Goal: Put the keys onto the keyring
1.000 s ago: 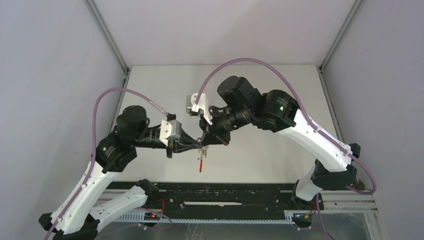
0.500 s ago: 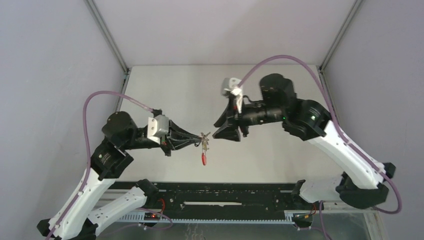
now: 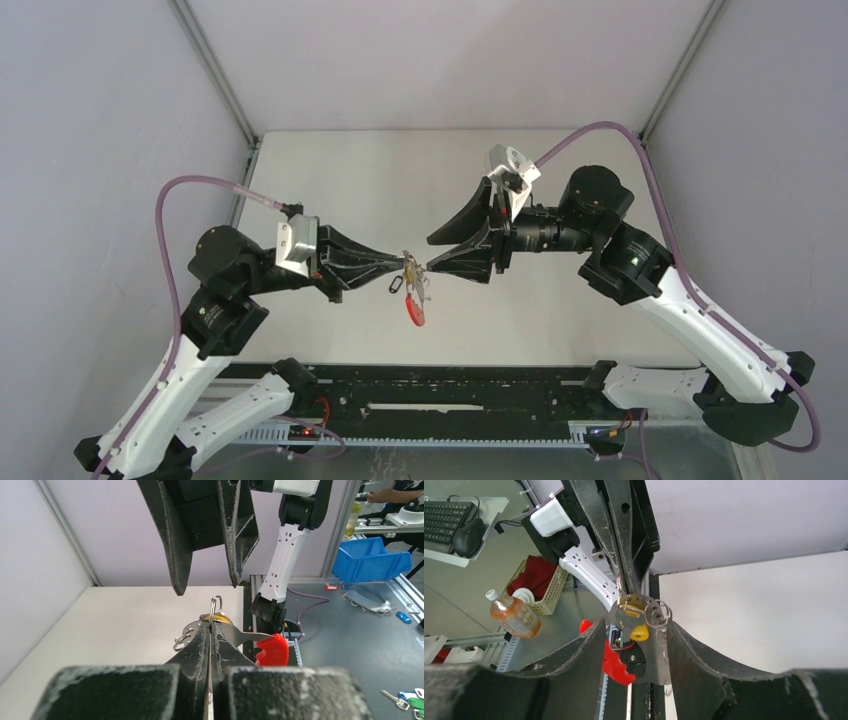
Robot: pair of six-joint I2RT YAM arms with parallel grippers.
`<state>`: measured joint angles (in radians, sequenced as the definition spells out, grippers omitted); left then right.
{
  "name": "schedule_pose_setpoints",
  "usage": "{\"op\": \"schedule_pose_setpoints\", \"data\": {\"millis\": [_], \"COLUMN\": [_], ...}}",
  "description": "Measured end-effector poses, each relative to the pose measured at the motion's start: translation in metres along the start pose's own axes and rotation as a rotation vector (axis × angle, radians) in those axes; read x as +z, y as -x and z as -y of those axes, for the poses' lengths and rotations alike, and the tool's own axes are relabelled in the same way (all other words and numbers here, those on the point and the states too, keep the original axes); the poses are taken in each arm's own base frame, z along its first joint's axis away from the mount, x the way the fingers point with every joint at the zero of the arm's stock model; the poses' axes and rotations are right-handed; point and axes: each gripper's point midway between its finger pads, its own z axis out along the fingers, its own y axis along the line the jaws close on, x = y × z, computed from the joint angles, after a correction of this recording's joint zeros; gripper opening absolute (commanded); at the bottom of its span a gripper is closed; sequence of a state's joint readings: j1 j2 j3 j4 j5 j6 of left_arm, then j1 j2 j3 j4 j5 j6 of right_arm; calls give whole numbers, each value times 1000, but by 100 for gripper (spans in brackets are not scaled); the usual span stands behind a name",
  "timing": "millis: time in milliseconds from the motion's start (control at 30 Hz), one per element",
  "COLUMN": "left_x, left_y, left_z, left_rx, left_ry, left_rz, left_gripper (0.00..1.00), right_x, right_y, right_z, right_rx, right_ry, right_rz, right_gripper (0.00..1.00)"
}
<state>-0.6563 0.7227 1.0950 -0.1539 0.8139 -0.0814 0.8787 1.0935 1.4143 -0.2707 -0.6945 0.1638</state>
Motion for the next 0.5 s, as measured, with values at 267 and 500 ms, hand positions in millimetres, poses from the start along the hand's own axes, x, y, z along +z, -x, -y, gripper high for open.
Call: {"op": "schedule_pose_setpoints", "data": {"millis": [267,500], "left_x": [0,-2], "left_y": [3,5], "left_z": [1,3], "left_rx": [4,11], "left_ry": [-1,-2], "left_rz": [10,15], "left_gripper": [0,0], "right_x": [14,18], "right_y": [8,10], "right_z": [0,-4], "right_rx": [-5,-5], "right_ry": [31,67], "right_rz": [39,50], "right_gripper": [50,51]}}
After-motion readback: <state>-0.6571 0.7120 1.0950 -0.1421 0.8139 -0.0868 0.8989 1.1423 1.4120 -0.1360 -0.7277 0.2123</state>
